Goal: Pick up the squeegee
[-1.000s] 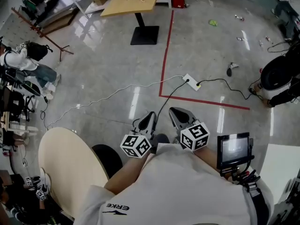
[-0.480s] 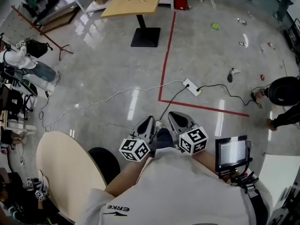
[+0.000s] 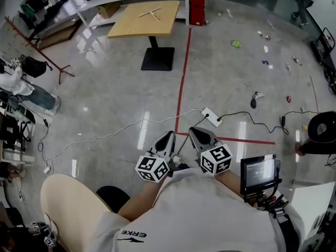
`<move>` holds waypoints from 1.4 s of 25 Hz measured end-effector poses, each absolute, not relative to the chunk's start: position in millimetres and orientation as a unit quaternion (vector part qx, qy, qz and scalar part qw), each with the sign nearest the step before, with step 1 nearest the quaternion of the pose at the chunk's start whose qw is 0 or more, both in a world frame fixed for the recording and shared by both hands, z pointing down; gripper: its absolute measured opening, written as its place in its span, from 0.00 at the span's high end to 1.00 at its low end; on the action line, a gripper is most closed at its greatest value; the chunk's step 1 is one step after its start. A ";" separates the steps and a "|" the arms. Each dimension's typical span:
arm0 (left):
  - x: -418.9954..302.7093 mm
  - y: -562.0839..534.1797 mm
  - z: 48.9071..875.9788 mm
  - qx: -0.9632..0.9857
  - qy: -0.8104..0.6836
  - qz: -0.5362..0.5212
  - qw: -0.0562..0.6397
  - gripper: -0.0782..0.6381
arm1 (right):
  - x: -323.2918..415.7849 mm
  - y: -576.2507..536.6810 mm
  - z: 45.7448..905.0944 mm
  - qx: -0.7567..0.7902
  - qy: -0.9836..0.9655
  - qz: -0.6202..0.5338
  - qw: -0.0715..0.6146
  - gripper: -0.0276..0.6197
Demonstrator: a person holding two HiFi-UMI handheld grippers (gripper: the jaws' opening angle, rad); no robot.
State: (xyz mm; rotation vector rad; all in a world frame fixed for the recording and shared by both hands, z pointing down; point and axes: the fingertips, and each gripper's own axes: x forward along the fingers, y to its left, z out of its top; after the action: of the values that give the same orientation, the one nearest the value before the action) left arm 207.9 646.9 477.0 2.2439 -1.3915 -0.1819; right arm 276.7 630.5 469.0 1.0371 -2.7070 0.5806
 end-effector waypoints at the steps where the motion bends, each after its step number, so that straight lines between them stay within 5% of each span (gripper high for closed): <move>1: 204.3 638.0 477.2 0.825 -0.506 -0.066 0.244 0.89 | 272.1 622.2 469.5 0.352 -0.911 0.195 0.092 0.95; 19: 161.2 527.0 486.3 0.801 -0.533 -0.071 0.262 0.89 | 237.6 497.9 479.6 0.345 -0.911 0.196 0.112 0.95; 35: 200.2 392.2 480.9 0.783 -0.570 -0.058 0.242 0.89 | 271.3 348.1 482.9 0.298 -0.930 0.187 0.106 0.95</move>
State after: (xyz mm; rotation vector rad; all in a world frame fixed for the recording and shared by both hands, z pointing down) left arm 200.2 392.2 480.9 2.1405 -1.5589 -0.1575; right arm 271.3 348.1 482.9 0.8788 -2.7405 0.5502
